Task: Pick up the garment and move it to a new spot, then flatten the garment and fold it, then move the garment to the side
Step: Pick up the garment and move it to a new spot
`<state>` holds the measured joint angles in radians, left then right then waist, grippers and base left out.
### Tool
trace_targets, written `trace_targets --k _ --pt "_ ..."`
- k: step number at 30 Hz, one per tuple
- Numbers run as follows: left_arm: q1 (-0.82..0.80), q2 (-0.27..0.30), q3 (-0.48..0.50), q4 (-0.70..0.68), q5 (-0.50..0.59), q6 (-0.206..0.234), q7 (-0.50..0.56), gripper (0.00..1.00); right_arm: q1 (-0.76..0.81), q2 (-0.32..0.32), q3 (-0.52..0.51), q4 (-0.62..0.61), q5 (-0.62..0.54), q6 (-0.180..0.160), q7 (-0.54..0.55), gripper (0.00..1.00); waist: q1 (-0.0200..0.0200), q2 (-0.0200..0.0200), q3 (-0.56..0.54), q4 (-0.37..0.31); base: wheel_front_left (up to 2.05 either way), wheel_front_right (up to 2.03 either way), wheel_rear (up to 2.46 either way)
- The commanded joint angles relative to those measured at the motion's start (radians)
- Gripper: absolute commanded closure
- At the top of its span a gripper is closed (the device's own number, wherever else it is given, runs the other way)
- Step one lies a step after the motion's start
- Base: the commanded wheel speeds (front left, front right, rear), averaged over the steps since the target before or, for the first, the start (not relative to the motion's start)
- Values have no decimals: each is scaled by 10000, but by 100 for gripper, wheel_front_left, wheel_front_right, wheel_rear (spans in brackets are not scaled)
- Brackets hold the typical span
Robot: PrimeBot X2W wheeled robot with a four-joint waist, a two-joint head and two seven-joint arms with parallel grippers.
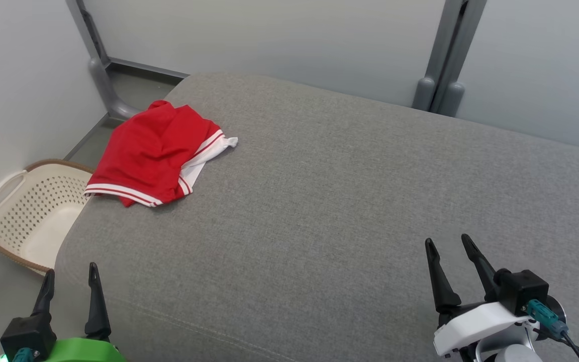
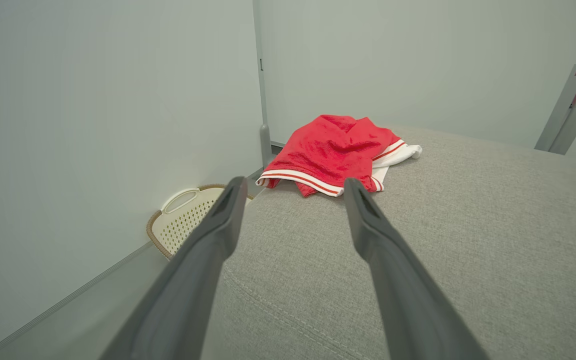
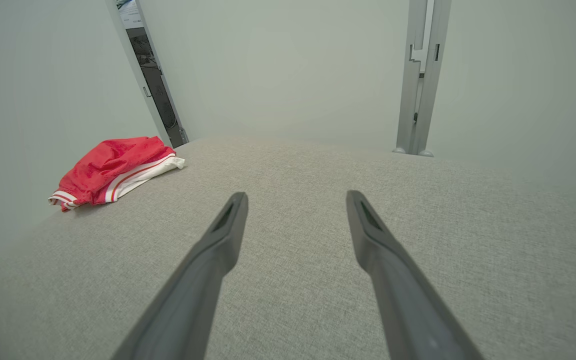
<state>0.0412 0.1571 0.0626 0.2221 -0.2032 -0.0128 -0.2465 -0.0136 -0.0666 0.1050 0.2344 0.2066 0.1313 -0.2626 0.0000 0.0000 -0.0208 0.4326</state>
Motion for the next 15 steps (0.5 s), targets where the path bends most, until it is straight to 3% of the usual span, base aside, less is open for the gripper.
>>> trace_targets --k 1,15 --pt "108 46 31 -18 -138 56 -18 0 -139 -5 -5 20 -107 -12 -29 0 0 0 182 352 0 0 0" --pt "-123 30 61 78 -260 159 -101 0 -307 -89 141 92 -74 -12 -29 0 0 0 328 203 0 0 0"
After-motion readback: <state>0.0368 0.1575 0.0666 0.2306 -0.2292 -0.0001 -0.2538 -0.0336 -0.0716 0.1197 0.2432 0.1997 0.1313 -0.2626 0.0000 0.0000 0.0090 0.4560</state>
